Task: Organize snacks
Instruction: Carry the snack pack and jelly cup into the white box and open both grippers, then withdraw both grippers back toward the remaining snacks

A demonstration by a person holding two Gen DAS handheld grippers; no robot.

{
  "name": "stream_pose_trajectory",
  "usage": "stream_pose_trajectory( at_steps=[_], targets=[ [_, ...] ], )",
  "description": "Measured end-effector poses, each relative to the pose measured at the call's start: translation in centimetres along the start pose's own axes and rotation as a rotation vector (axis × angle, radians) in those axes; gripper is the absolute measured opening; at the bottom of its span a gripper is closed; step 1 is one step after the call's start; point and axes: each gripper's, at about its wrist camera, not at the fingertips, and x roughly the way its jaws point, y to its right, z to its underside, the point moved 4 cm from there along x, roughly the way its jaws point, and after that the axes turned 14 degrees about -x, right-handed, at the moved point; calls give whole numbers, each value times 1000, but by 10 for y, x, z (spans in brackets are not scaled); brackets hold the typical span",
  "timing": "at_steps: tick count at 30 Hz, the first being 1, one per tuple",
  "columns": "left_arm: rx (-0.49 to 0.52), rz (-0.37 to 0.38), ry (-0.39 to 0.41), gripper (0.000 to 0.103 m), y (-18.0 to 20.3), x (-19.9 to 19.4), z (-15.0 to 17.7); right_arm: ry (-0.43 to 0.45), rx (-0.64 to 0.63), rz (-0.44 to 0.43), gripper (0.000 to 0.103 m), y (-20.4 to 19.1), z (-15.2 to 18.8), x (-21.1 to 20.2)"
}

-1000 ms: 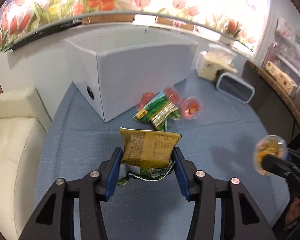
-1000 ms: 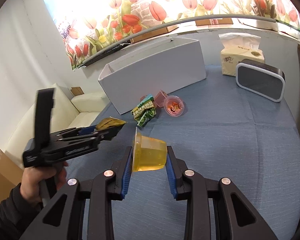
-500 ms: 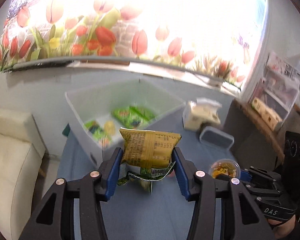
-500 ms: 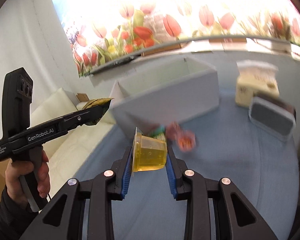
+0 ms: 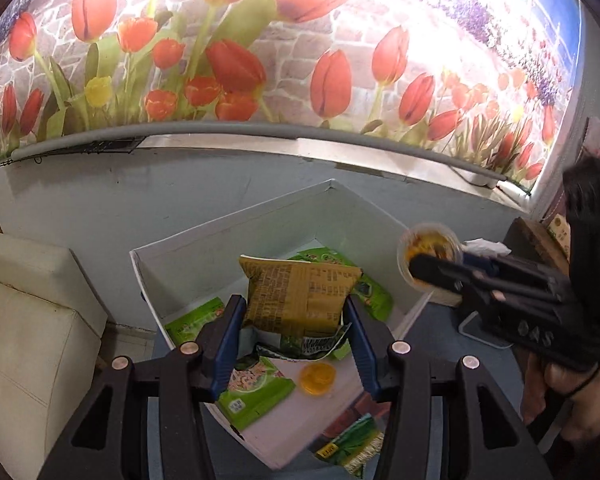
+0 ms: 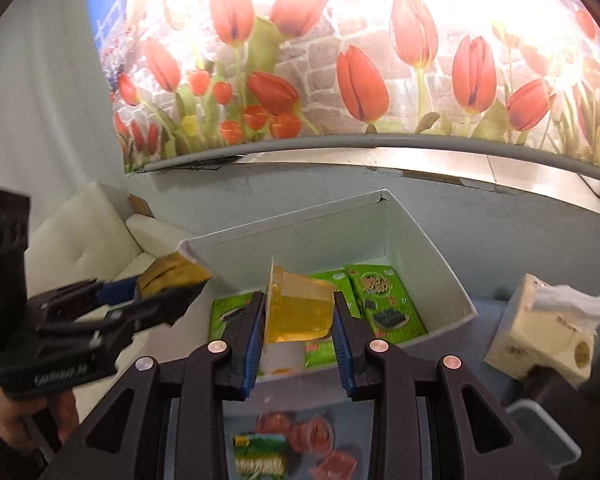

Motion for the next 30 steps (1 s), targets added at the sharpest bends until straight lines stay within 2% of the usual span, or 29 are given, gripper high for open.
stream_pose_trajectory(
  at_steps=[2,3,4,5,6,11,21,27,30],
  targets=[
    [-1,-37,1,67,-5,8,-1,-18,-11,-3,35,5,-5,12],
    [-4,-66,-2,87,-8,12,-1,-25,-16,2,43,8,-7,17],
    [-15,-71,2,102,-13,15,-2,-40,-18,18,56,10,-9,22],
    [-28,-58,10,103,-17,15,-3,-53,-15,36,91,13,-10,26],
    [-31,-58,6,103,-19,16,-3,-47,-12,56,103,16,-11,27],
    [-21,-77,-17,103,-27,17,0,-29,21,52,103,24,-11,21],
    [1,-60,11,103,-16,-14,19,2,52,57,103,18,4,-13],
    [36,-33,22,103,-1,-46,46,16,44,57,103,3,35,-48],
    [66,-13,32,103,7,-67,67,-1,61,15,103,-7,63,-63]
  ],
)
